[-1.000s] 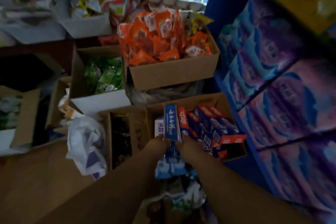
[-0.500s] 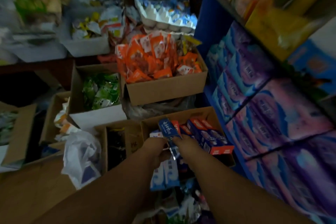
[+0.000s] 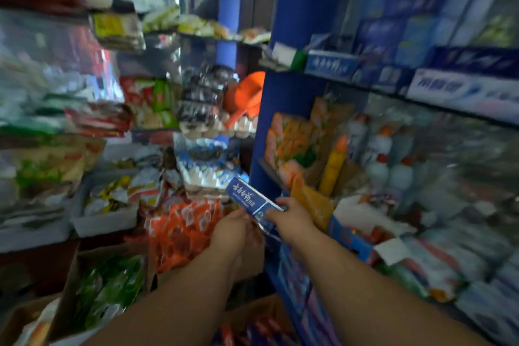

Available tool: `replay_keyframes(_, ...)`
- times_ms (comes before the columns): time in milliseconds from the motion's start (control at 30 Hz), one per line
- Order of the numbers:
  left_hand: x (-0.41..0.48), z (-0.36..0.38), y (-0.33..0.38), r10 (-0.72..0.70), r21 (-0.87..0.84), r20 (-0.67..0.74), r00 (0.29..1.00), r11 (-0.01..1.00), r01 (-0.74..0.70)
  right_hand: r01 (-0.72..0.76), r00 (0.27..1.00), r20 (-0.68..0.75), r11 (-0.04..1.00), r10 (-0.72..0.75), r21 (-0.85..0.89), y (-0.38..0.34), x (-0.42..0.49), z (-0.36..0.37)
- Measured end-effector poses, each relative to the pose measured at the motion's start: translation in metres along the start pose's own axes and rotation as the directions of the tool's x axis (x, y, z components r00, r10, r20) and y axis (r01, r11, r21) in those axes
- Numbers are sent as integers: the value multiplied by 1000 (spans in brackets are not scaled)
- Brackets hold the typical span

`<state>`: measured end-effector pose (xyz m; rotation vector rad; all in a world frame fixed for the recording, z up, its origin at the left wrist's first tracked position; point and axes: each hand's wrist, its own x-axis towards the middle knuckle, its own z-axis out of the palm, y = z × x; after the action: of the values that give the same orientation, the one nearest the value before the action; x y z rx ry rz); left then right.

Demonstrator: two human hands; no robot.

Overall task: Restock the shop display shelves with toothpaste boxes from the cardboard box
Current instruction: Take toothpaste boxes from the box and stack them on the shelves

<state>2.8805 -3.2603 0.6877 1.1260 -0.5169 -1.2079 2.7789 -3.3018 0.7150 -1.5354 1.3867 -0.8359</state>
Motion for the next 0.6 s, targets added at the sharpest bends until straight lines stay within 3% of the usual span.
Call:
replay_keyframes(133, -3, 47, 60, 237, 40, 72, 969, 970, -240, 192, 978, -80, 981, -192, -10, -79, -7, -50)
replay_keyframes(267, -6, 95, 121, 428, 178, 180, 886, 871, -457, 371, 895, -186, 907, -406, -197, -149, -5, -96)
replay_keyframes(400, -2, 137, 173, 534, 412, 328, 779, 661, -627, 440, 816, -268, 851, -513, -288, -203, 5, -146)
replay_keyframes(500, 4, 175, 202, 544, 572, 457, 704, 425, -701, 462, 766, -310, 818, -563, -342, -226, 19, -179)
replay_keyframes(600, 19, 210, 221, 490, 637, 523, 697, 319, -702, 466, 740, -336, 804, -583, -368, -240, 41, -210)
